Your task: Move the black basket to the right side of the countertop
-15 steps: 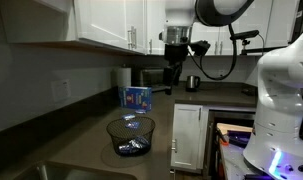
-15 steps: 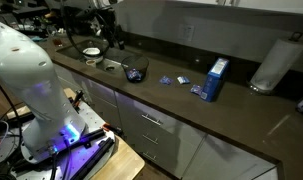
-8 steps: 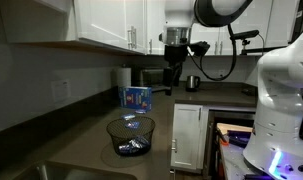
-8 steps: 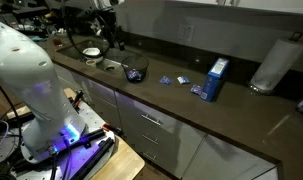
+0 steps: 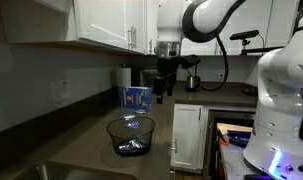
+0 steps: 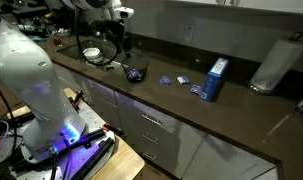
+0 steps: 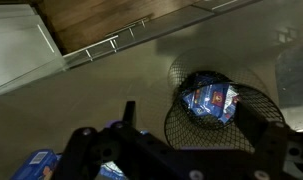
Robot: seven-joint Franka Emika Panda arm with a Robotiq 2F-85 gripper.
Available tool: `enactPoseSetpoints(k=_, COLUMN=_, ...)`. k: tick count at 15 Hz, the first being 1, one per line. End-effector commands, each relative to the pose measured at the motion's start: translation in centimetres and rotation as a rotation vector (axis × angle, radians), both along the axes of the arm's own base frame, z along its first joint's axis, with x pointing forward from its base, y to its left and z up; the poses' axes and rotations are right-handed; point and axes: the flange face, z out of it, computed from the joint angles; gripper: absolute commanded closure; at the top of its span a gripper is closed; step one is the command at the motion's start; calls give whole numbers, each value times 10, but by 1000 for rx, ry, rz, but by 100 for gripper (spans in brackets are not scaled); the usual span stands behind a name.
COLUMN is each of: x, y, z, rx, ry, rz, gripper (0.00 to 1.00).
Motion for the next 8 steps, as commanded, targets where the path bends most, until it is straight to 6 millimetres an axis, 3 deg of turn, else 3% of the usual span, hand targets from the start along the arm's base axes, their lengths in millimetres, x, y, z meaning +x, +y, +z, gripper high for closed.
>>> enactPoseSetpoints(k=1, x=25, y=-8, z=-20, rx=57, ry=0, rz=-122, gripper=0)
enactPoseSetpoints(k=8, x=49, y=-14, z=-57, rx=116, ry=5, rz=-251, gripper=0)
